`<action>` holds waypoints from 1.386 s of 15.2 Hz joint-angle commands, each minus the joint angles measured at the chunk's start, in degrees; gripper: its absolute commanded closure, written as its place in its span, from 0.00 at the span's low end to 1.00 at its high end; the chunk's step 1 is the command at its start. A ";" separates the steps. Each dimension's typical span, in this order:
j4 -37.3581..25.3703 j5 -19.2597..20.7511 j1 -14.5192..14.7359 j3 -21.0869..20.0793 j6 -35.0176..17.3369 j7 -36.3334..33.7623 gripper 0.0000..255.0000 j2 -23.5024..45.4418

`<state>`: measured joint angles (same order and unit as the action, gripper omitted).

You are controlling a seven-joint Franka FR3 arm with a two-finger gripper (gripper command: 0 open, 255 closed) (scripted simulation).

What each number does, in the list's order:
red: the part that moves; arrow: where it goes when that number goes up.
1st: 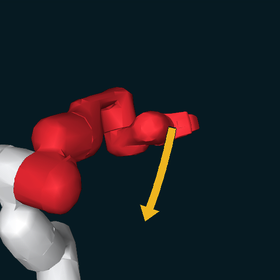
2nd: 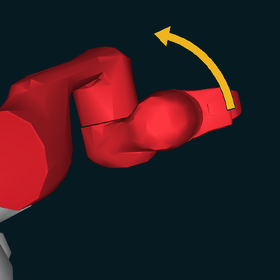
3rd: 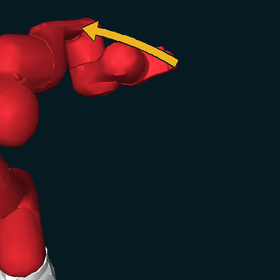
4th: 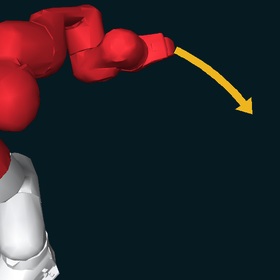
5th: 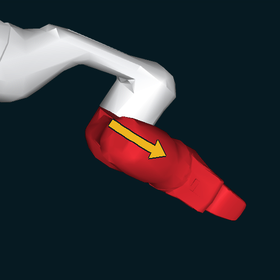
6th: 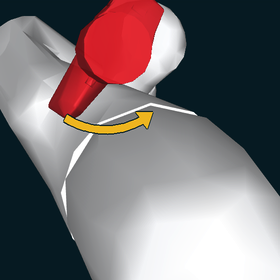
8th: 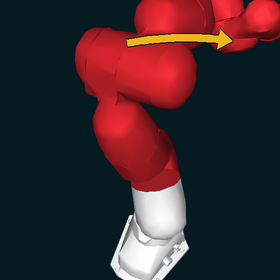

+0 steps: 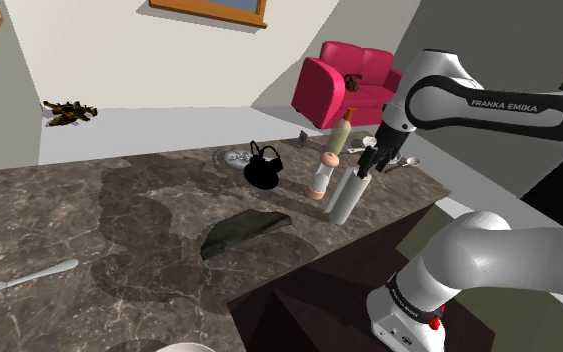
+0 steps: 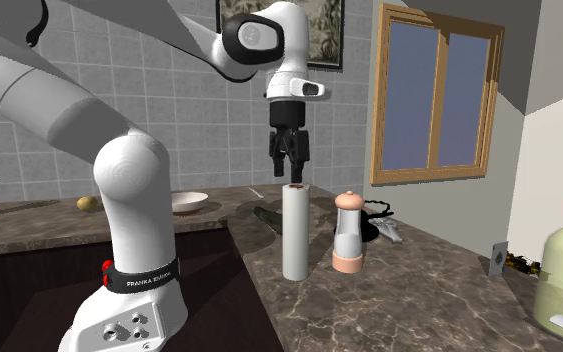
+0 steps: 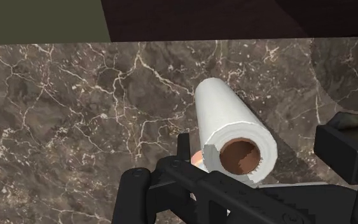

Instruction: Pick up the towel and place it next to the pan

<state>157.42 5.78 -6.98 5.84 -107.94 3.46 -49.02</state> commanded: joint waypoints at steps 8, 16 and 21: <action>5.87 0.94 -0.69 1.07 -7.97 0.08 0.00 1.84; 5.85 0.94 -0.69 1.08 -7.97 0.08 1.00 1.87; 5.85 0.94 -0.69 1.08 -7.97 0.08 1.00 1.87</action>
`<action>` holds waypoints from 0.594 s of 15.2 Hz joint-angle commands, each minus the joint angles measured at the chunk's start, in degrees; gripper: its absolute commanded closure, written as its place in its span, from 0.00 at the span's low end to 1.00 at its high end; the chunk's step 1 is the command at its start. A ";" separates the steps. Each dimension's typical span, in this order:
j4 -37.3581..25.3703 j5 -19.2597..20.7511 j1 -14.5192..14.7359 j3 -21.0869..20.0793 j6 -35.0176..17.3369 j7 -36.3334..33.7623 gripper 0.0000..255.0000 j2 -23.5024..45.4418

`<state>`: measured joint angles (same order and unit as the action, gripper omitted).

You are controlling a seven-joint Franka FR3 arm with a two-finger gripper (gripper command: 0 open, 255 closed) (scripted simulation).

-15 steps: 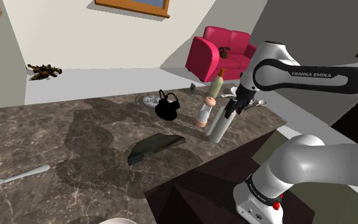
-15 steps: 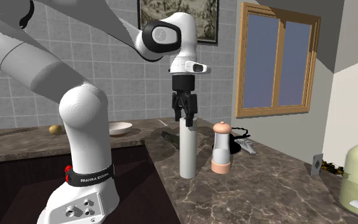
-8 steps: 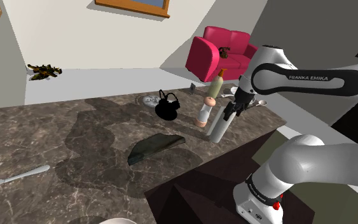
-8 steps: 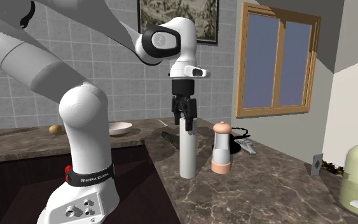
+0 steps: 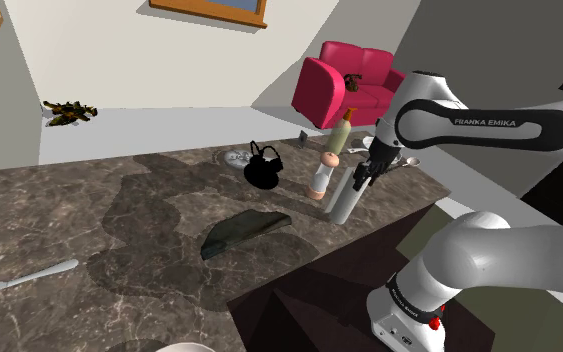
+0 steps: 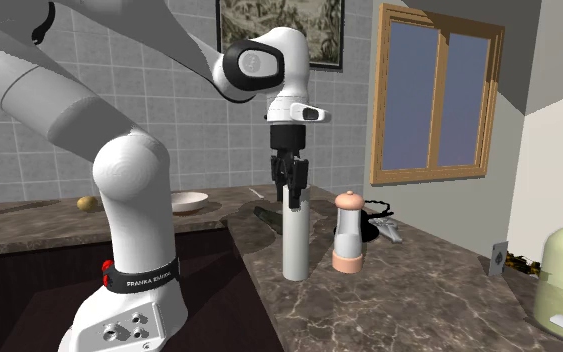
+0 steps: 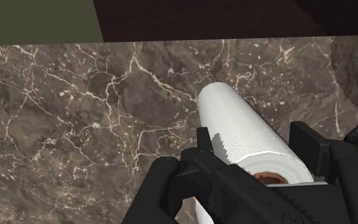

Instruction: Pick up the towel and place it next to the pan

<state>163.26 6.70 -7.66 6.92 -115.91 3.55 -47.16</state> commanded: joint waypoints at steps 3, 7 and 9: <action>0.02 0.03 -0.01 0.00 0.01 0.00 1.00 0.00; -1.87 -0.23 0.09 -0.23 2.77 0.06 1.00 -0.88; -3.18 -0.39 0.15 -0.37 4.55 0.11 1.00 -1.36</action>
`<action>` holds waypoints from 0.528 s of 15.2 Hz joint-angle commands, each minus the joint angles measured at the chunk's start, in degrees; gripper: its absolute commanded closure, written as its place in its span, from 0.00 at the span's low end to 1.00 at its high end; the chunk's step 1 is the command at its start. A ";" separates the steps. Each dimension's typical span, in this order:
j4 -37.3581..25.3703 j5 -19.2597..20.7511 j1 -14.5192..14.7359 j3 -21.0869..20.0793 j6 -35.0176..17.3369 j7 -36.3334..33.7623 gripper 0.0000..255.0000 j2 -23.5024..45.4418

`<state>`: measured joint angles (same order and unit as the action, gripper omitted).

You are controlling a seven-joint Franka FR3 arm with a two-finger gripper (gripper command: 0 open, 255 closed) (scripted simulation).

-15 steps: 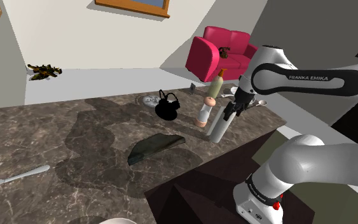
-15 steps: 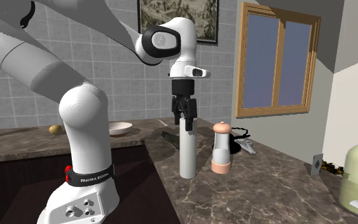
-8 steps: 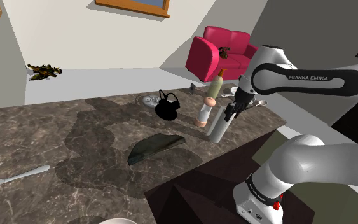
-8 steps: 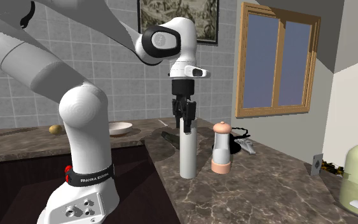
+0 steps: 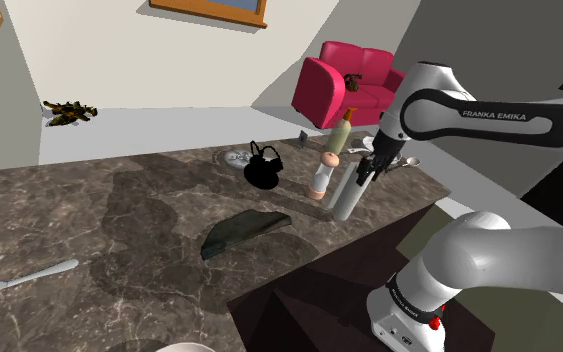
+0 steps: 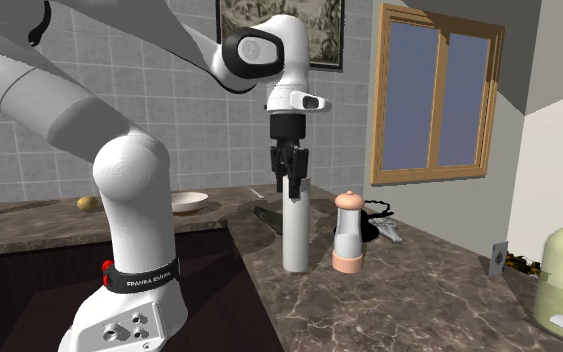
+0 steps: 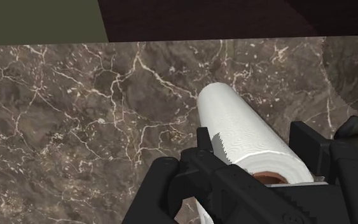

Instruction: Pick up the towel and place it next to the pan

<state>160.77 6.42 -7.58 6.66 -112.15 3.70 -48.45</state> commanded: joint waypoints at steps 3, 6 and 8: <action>-2.72 -0.34 0.17 -0.32 3.38 0.02 1.00 -0.62; -4.84 -0.55 0.27 -0.52 5.87 0.08 1.00 -1.00; -6.30 -0.68 0.33 -0.64 7.49 0.12 1.00 -1.16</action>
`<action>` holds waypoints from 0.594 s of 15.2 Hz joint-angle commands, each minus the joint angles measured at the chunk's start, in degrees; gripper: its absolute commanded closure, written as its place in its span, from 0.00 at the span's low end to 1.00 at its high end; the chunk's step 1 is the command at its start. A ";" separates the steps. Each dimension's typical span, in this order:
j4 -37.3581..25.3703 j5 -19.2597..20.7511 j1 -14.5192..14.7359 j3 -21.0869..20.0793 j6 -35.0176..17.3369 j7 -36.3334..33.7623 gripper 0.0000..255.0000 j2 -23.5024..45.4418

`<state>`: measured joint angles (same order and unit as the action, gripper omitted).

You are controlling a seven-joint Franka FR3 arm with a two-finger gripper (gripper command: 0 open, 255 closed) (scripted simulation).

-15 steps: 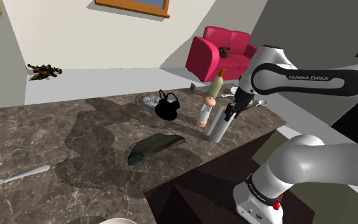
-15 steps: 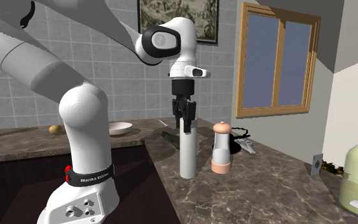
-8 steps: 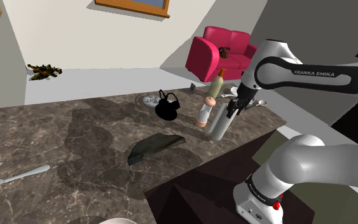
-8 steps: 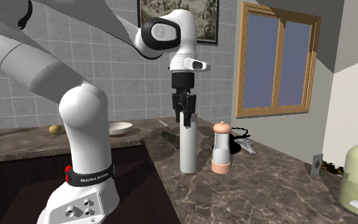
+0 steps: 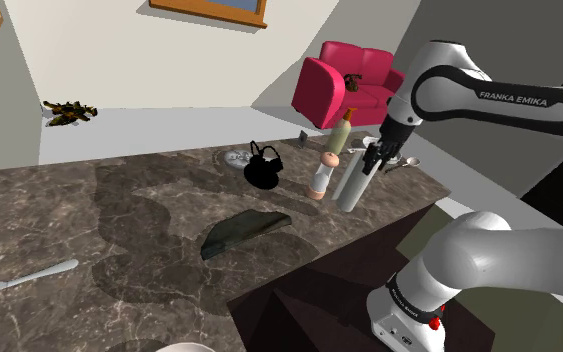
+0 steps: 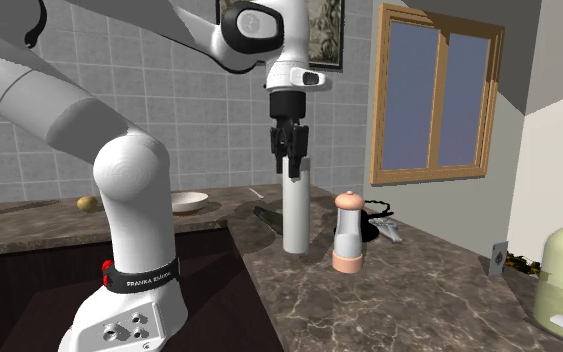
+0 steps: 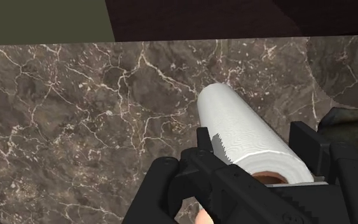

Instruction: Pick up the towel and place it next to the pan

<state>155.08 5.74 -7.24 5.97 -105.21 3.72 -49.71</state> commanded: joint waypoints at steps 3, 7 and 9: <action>-2.86 -0.18 0.07 -0.14 2.91 0.16 1.00 -0.01; -5.98 -0.42 0.17 -0.36 5.95 0.24 1.00 0.06; -7.58 -0.53 0.22 -0.47 7.43 0.28 1.00 0.18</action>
<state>148.35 5.24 -7.02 5.53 -98.65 3.95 -49.52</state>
